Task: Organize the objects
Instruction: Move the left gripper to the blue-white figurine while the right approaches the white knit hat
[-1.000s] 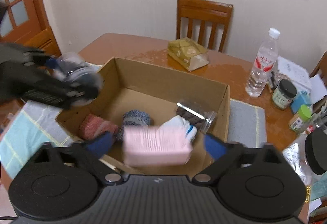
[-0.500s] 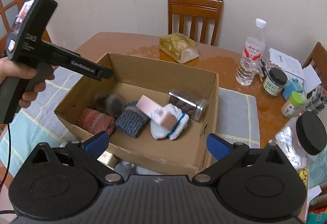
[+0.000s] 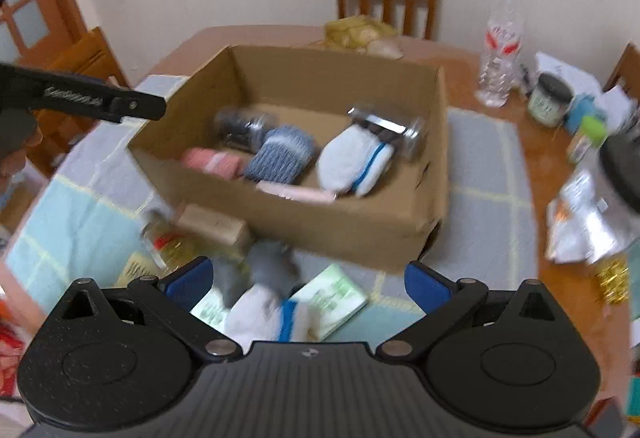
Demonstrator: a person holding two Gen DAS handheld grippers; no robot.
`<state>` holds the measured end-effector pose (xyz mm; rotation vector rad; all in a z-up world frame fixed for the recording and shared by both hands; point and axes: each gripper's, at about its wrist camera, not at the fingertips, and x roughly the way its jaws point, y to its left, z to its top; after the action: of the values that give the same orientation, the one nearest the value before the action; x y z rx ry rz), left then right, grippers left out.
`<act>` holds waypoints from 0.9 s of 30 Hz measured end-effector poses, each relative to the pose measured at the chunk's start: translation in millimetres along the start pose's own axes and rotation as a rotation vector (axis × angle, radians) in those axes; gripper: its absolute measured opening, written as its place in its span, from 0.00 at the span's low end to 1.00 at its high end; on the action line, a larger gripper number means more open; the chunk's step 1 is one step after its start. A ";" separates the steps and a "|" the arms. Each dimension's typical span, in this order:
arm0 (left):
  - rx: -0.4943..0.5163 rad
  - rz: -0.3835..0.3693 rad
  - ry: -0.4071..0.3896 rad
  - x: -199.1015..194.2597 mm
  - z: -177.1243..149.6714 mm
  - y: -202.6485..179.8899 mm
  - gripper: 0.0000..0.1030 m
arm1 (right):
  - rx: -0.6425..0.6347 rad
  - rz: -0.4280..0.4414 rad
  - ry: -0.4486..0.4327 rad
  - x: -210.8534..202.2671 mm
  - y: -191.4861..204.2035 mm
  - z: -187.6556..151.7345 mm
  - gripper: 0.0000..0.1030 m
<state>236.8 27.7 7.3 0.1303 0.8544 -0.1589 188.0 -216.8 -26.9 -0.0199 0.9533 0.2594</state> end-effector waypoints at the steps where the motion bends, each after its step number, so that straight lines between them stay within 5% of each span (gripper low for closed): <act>1: -0.001 0.005 0.004 -3.5 -7.8 0.2 0.98 | 0.012 -0.012 0.010 1.3 -1.1 -5.3 1.00; 15: -0.080 0.057 0.097 -12.2 -97.9 1.8 0.98 | 0.092 0.031 0.089 33.9 -8.4 -34.9 1.00; 27: -0.136 0.046 0.121 -10.9 -114.5 4.6 0.98 | 0.098 0.009 0.122 74.8 6.8 -28.1 1.00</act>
<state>146.0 53.5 -58.5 0.0327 0.9796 -0.0499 205.0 -198.2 -103.0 0.0591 1.0868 0.2215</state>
